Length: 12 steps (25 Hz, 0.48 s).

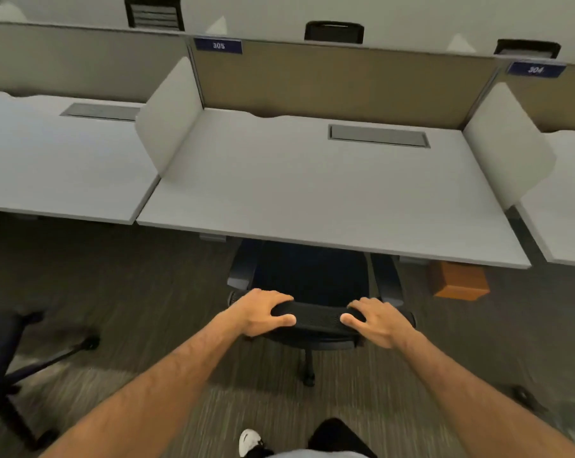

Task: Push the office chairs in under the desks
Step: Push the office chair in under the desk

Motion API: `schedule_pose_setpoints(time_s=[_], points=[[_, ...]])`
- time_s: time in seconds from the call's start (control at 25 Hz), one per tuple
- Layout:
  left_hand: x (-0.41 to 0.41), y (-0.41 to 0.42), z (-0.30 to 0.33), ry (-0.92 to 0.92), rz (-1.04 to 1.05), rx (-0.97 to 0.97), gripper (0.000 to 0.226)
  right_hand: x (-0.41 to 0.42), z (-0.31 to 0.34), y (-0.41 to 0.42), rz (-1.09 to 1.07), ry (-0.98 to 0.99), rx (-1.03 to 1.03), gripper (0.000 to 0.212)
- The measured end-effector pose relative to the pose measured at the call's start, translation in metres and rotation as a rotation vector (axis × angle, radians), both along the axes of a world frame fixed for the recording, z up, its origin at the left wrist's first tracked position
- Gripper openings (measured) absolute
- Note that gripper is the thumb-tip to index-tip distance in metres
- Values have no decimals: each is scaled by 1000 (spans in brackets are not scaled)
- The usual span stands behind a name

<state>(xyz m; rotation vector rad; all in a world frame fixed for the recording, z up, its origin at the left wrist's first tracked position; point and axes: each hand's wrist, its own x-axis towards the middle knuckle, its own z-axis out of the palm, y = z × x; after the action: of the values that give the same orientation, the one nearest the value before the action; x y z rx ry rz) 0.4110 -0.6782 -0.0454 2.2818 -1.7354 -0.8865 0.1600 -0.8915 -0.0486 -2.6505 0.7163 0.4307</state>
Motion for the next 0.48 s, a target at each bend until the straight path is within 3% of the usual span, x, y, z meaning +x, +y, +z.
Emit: schedule_pose_setpoints(time_s=[0.16, 0.48], points=[[31, 14, 32, -37, 197, -124, 88, 56, 22, -7, 34, -144, 77, 81], [67, 110, 124, -240, 761, -286, 87, 220, 117, 31, 521, -376, 155, 89]])
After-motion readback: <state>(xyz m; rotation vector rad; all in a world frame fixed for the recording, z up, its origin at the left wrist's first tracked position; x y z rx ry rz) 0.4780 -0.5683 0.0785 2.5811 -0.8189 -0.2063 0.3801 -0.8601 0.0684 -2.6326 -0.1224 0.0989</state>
